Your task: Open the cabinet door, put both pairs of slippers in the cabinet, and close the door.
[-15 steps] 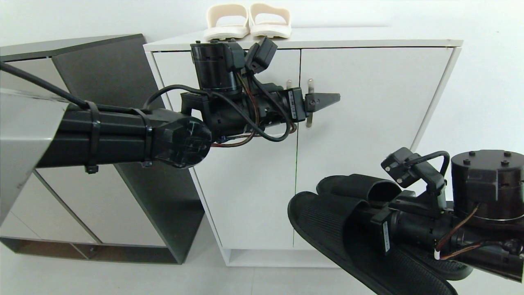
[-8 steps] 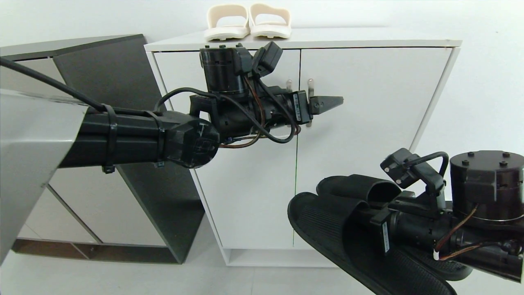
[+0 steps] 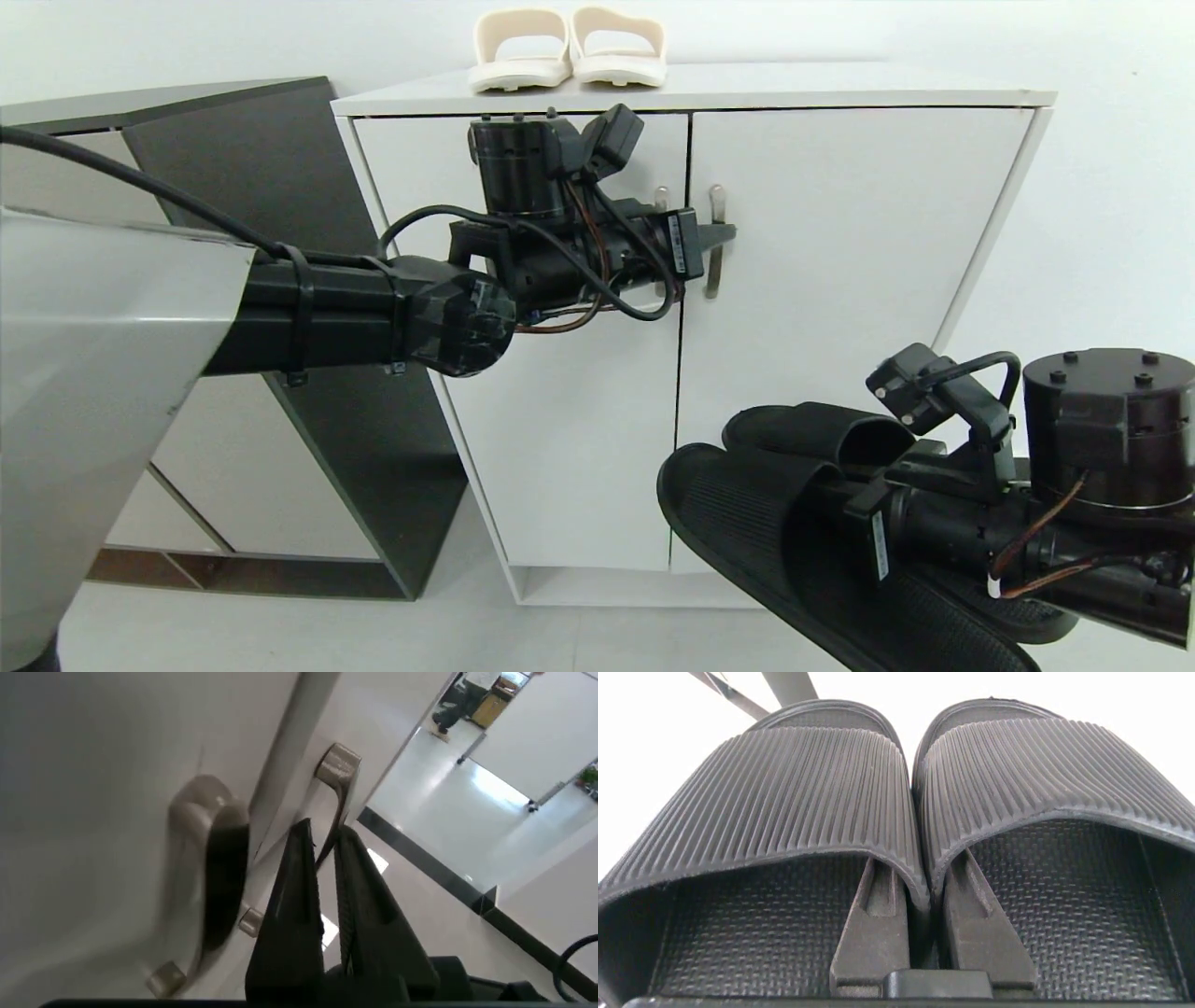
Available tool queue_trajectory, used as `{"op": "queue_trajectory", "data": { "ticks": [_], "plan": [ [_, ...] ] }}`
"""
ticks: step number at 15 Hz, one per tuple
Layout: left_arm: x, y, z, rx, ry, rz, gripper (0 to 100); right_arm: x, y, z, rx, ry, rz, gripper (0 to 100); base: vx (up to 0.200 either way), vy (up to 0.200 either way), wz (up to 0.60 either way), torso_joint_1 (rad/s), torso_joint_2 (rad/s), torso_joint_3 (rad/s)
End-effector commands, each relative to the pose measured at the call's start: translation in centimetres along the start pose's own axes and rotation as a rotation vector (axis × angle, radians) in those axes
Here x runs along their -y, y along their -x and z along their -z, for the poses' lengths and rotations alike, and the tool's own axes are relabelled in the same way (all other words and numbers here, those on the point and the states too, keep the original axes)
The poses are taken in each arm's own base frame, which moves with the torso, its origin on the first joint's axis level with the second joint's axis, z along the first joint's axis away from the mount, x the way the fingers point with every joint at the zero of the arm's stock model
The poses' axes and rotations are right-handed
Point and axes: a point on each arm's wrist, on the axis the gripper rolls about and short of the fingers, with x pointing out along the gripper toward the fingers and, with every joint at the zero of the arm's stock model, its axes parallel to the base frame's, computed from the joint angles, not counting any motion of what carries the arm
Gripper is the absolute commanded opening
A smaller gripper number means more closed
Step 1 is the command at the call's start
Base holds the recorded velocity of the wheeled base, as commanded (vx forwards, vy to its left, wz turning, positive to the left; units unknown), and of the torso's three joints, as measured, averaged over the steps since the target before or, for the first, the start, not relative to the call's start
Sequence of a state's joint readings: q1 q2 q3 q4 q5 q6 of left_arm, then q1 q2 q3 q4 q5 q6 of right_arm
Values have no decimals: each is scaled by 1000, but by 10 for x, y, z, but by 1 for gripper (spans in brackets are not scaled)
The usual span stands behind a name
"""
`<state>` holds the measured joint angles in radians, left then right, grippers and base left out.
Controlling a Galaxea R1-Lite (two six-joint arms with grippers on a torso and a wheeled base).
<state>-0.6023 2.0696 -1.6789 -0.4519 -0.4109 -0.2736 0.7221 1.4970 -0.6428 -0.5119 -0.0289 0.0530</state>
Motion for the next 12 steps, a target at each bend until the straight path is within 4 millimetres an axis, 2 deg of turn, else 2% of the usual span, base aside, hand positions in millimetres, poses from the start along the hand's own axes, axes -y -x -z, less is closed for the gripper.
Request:
{"op": "queue_trajectory", "data": {
  "ticks": [1, 3, 5, 9, 12],
  "plan": [
    [2, 1, 1, -4, 4, 4, 0, 0, 0, 1, -6, 1, -1, 0, 0, 0, 0, 0, 0, 0],
    [11, 5, -1, -7, 3, 18, 0, 0, 1, 2, -6, 2, -7, 0, 0, 0, 0, 0, 0, 0],
    [28, 19, 0, -25, 8, 35, 0, -1, 7, 7, -14, 28, -50, 0, 0, 0, 0, 0, 0, 0],
    [49, 48, 2, -21, 4, 60, 0, -4, 23, 12, -8, 60, -164, 0, 0, 0, 0, 0, 0, 0],
    [69, 81, 6, -4, -4, 82, 0, -5, 31, 18, -32, 85, -231, 0, 0, 0, 0, 0, 0, 0]
  ]
}}
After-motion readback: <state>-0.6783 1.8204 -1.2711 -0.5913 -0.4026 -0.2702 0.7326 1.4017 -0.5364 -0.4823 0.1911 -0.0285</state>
